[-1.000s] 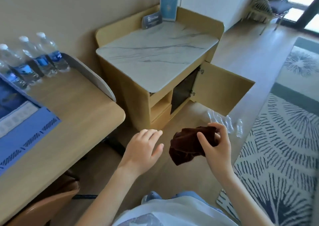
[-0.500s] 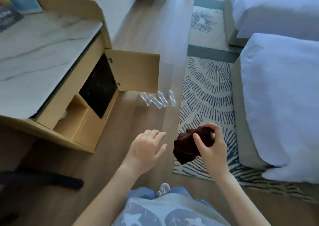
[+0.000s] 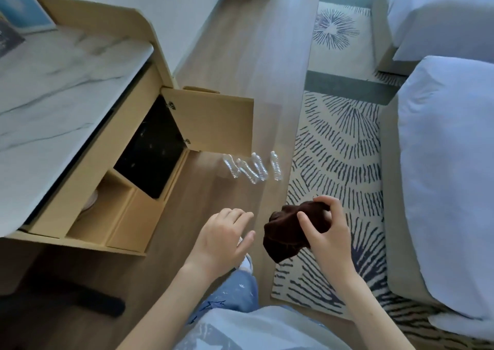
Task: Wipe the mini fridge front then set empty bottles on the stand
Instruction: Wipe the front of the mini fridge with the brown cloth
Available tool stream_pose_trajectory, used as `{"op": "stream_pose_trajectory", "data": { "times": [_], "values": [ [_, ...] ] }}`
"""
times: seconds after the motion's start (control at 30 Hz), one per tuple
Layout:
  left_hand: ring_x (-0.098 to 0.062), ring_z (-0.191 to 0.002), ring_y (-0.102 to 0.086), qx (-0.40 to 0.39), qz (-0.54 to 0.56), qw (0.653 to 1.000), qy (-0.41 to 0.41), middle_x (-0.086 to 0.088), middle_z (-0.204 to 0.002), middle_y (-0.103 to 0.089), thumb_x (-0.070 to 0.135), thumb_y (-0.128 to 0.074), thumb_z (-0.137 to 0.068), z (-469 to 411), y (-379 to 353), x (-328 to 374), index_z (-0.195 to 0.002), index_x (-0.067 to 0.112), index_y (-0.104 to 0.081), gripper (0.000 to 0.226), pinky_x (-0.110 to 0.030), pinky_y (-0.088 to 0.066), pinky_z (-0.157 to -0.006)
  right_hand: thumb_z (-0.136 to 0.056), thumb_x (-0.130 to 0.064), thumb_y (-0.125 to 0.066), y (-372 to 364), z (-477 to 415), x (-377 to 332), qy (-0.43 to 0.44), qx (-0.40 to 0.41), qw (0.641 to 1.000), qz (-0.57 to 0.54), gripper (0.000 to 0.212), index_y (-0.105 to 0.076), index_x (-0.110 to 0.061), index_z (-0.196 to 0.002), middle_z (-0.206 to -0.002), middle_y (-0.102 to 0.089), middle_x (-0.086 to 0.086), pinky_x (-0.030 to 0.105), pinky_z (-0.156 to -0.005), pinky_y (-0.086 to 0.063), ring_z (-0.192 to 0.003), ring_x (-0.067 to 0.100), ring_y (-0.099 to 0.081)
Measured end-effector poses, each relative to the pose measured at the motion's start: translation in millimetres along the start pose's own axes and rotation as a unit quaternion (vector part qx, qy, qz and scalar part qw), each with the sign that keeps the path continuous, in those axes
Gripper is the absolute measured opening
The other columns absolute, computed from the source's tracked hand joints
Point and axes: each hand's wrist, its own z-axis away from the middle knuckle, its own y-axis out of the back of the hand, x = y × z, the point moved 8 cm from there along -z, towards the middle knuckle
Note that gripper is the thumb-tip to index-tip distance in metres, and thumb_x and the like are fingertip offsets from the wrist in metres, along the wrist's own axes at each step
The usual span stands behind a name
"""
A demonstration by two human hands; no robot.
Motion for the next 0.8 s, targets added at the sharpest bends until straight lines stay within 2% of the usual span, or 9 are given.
{"op": "stream_pose_trajectory", "data": {
  "times": [0.1,0.3,0.43,0.5,0.63,0.8],
  "values": [
    [-0.024,-0.095,-0.067,0.011,-0.004,1.0,0.015,-0.003,-0.107,-0.072,0.038,-0.04,-0.093,-42.6,9.5,-33.2,-0.116,0.008,-0.071,0.049,-0.036,-0.056,-0.078,-0.089,-0.012,-0.076,-28.0,-55.1,-15.5,0.009,-0.026,1.0,0.013,0.035,-0.056,-0.026,-0.114,-0.092,-0.069,0.001,0.031,-0.073,-0.061,-0.086,0.01,-0.068],
    [-0.024,-0.098,-0.065,0.097,0.0,0.99,0.1,-0.003,-0.109,-0.07,0.039,-0.039,-0.092,-116.4,77.6,-112.3,-0.117,0.009,-0.069,0.049,-0.038,-0.056,-0.082,-0.089,-0.01,-0.075,-93.1,-169.6,-65.3,0.05,-0.102,0.993,0.011,0.034,-0.056,-0.027,-0.112,-0.095,-0.07,0.0,0.032,-0.077,-0.061,-0.091,0.011,-0.069],
    [-0.024,-0.108,-0.062,0.114,-0.012,0.982,0.153,-0.005,-0.118,-0.068,0.033,-0.049,-0.097,-144.4,106.5,-160.8,-0.125,0.009,-0.066,0.041,-0.04,-0.052,-0.091,-0.089,-0.013,-0.076,-143.7,-235.8,-91.8,0.086,-0.152,0.984,0.024,0.034,-0.055,-0.03,-0.11,-0.099,-0.071,0.001,0.034,-0.079,-0.059,-0.095,0.015,-0.069],
    [-0.022,-0.113,-0.06,0.13,-0.013,0.973,0.188,-0.004,-0.123,-0.067,0.033,-0.051,-0.098,-149.7,114.9,-181.0,-0.129,0.01,-0.064,0.04,-0.037,-0.051,-0.095,-0.088,-0.018,-0.076,-170.4,-263.0,-101.6,0.099,-0.181,0.978,0.027,0.034,-0.055,-0.034,-0.109,-0.096,-0.071,-0.004,0.027,-0.073,-0.06,-0.091,0.008,-0.069],
    [-0.021,-0.114,-0.062,0.165,-0.007,0.945,0.283,-0.005,-0.122,-0.068,0.034,-0.051,-0.098,-148.9,117.7,-211.2,-0.128,0.01,-0.065,0.041,-0.035,-0.051,-0.094,-0.088,-0.016,-0.077,-232.1,-310.4,-115.3,0.119,-0.265,0.957,0.015,0.035,-0.055,-0.034,-0.109,-0.091,-0.069,-0.016,0.013,-0.066,-0.053,-0.087,0.002,-0.067],
    [-0.018,-0.123,-0.054,0.184,0.002,0.885,0.427,0.001,-0.132,-0.061,0.038,-0.047,-0.101,-145.5,104.3,-227.1,-0.136,0.015,-0.058,0.043,-0.034,-0.048,-0.1,-0.089,-0.014,-0.076,-309.7,-353.6,-125.7,0.148,-0.405,0.902,0.019,0.035,-0.053,-0.024,-0.115,-0.094,-0.068,-0.022,0.014,-0.064,-0.056,-0.089,0.0,-0.067]
  ]
}}
